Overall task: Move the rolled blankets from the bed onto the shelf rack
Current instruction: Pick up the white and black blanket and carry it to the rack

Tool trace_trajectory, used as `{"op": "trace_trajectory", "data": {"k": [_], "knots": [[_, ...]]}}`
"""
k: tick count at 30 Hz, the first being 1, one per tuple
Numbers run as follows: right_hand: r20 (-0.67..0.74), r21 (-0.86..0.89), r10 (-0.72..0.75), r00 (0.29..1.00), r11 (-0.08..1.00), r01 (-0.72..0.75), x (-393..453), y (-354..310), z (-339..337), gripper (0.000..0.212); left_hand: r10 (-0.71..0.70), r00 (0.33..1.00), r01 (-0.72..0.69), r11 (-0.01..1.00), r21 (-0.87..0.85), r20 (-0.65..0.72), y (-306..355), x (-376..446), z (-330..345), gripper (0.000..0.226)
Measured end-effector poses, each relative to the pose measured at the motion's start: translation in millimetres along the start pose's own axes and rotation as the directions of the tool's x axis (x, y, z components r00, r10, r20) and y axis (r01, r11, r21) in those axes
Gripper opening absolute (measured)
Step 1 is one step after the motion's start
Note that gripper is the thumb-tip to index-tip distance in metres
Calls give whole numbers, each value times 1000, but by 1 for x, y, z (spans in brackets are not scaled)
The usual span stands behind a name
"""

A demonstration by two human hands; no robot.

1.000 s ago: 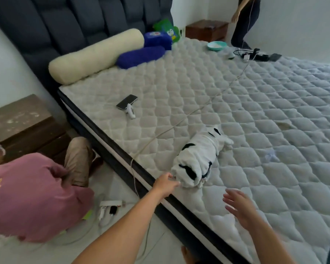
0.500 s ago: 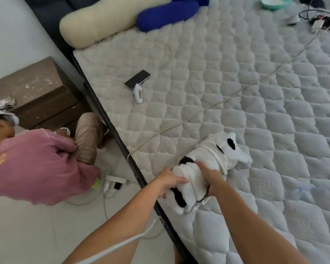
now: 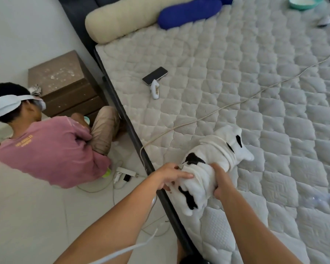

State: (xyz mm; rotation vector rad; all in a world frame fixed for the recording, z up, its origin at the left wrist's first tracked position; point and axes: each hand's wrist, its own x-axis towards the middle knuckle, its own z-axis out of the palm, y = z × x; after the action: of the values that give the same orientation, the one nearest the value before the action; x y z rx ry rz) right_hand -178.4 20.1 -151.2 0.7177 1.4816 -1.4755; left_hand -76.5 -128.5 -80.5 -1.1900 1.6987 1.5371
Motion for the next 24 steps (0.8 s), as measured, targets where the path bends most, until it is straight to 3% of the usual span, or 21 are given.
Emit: {"op": "trace_trajectory", "data": {"k": [6,11,17,20,24], "knots": [[162,-83,-83,983,992,97,-66,30,56,44,74,988,-98,981,-169,-138,-54,-50,-53,37],[364,-202,-87,927,965,170,-132,72,118,27,114,956,-193,938,-288,-269,-135,-114,-93,70],[596,-405,-21,802,856,323,-207,183,194,44,90,919,-265,863,-430,-384,-290,-221,-119,79],[674,-508,75,735,770,387,-244,256,224,58,16,902,-257,823,-507,-432,-371,-276,-114,63],[708,-621,226,669,649,439,-293,359,252,43,-131,850,-273,719,-640,-510,-479,-338,-95,72]]}}
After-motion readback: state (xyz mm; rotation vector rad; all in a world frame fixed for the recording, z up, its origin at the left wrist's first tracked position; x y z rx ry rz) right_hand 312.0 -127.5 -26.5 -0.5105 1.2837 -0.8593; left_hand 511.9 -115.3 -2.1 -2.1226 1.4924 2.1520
